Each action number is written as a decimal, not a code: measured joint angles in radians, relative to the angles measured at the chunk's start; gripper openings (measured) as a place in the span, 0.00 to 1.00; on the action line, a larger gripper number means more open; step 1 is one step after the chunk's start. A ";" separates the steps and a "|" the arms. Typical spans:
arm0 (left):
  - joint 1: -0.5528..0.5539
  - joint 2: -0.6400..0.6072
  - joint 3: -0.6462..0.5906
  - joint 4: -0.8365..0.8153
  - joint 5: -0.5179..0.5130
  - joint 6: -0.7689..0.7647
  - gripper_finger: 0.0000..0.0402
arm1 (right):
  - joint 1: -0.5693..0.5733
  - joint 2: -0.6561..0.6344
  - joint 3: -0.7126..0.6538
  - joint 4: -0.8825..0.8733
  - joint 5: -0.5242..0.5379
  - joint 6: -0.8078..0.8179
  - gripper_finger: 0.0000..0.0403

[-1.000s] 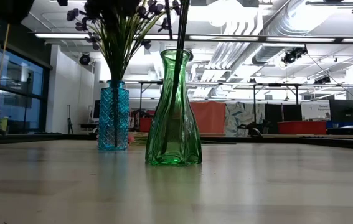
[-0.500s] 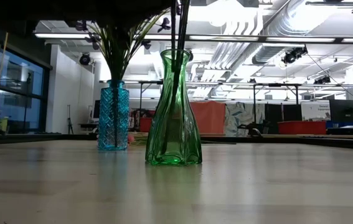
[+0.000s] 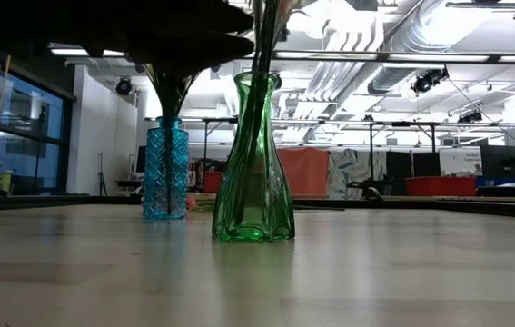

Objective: Sort flowers into vase by color
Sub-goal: Put the bottom pink flowers into the green crystal vase, then put the pink flowers into the green crystal vase

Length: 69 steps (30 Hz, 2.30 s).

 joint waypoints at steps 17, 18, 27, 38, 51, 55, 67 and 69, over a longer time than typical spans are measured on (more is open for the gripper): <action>-0.070 -0.452 0.000 -0.524 0.005 -0.154 0.53 | -0.022 0.000 0.000 -0.004 0.025 0.007 0.82; -0.076 -0.496 0.000 -0.528 0.006 -0.159 0.53 | -0.032 0.000 0.000 -0.004 0.038 0.020 0.82; -0.108 -0.835 0.000 -0.411 -0.043 -0.083 0.53 | -0.182 0.000 0.000 -0.055 0.099 0.106 0.82; -0.007 -0.887 0.121 -0.210 -0.207 0.279 0.53 | -0.664 0.037 0.000 -0.367 -0.454 0.166 0.82; 0.337 -0.780 0.275 -0.380 -0.227 0.202 0.53 | -1.010 0.490 0.000 -0.403 -1.031 -0.362 0.82; 0.361 -0.754 0.275 -0.377 -0.223 0.202 0.53 | -0.983 0.631 0.037 -0.481 -1.017 -0.548 0.82; 0.386 -0.740 0.275 -0.378 -0.222 0.220 0.53 | -0.836 0.882 0.241 -0.583 -0.560 -0.803 0.82; 0.386 -0.740 0.275 -0.381 -0.223 0.243 0.53 | -0.821 0.911 0.267 -0.587 -0.497 -0.829 0.82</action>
